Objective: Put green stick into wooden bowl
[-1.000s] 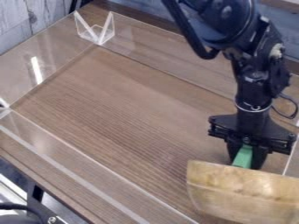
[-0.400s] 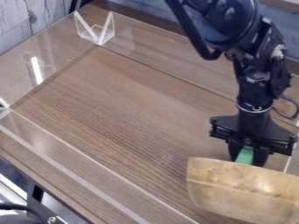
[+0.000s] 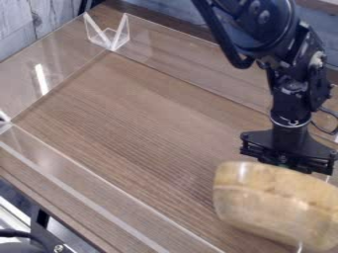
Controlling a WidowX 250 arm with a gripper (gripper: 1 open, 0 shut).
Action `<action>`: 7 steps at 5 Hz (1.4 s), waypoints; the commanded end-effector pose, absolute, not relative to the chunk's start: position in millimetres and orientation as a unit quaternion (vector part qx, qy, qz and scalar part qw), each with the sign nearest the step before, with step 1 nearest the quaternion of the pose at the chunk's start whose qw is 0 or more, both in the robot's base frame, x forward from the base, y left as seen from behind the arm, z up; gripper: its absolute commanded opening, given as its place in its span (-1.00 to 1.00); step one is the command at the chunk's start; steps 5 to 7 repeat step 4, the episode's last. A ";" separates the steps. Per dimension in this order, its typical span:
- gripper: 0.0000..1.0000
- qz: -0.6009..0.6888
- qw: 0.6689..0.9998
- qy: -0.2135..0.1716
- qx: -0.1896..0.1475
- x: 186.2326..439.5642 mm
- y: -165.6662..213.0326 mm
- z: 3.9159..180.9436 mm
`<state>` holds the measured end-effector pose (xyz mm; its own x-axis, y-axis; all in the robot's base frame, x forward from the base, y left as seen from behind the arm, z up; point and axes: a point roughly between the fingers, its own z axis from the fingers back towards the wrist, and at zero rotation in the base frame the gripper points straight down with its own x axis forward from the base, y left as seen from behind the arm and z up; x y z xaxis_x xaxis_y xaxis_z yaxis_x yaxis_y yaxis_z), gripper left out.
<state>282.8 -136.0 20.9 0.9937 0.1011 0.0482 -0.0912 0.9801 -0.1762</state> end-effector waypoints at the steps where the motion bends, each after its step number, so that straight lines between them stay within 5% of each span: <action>1: -1.00 0.051 0.994 -0.039 -0.092 289.2 -137.4 25.4; 7: -1.00 0.056 0.994 -0.033 -0.090 291.8 -138.0 22.4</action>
